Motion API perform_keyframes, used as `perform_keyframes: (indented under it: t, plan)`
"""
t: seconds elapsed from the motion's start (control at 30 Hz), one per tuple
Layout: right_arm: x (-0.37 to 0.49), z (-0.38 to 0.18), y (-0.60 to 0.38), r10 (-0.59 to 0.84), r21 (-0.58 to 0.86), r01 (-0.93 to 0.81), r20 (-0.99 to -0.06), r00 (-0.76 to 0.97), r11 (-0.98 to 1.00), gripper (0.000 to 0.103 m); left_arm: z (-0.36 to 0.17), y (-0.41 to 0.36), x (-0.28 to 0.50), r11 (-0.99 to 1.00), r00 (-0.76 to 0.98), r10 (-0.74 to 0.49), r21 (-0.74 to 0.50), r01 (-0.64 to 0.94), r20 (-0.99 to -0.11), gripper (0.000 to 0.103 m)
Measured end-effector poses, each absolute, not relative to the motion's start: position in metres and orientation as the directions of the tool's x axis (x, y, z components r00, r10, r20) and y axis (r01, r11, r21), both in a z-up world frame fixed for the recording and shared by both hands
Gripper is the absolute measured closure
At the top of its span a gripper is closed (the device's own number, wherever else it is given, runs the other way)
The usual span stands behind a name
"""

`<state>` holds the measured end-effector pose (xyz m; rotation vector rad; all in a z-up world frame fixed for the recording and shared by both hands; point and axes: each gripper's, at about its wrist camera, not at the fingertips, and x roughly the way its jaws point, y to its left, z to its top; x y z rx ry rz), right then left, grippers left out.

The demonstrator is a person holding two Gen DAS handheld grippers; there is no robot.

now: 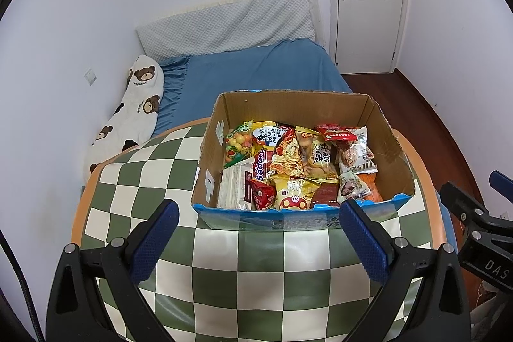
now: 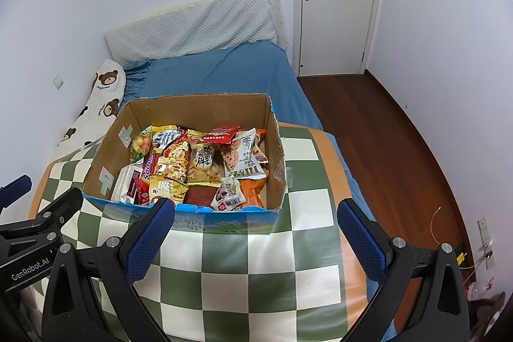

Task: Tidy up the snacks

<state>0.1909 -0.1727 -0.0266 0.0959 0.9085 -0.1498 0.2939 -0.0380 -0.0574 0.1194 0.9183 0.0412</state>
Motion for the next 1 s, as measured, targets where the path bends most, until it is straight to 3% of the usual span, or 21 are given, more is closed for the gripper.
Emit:
perform_keyframes:
  t: [1.0]
  plan:
    - [0.1855, -0.0192, -0.1714, -0.085, 0.022, 0.164, -0.783, 0.616, 0.986, 0.0, -0.0502, -0.037, 0.2898, 0.993, 0.619, 0.086, 0.121, 0.015, -0.78, 0.001]
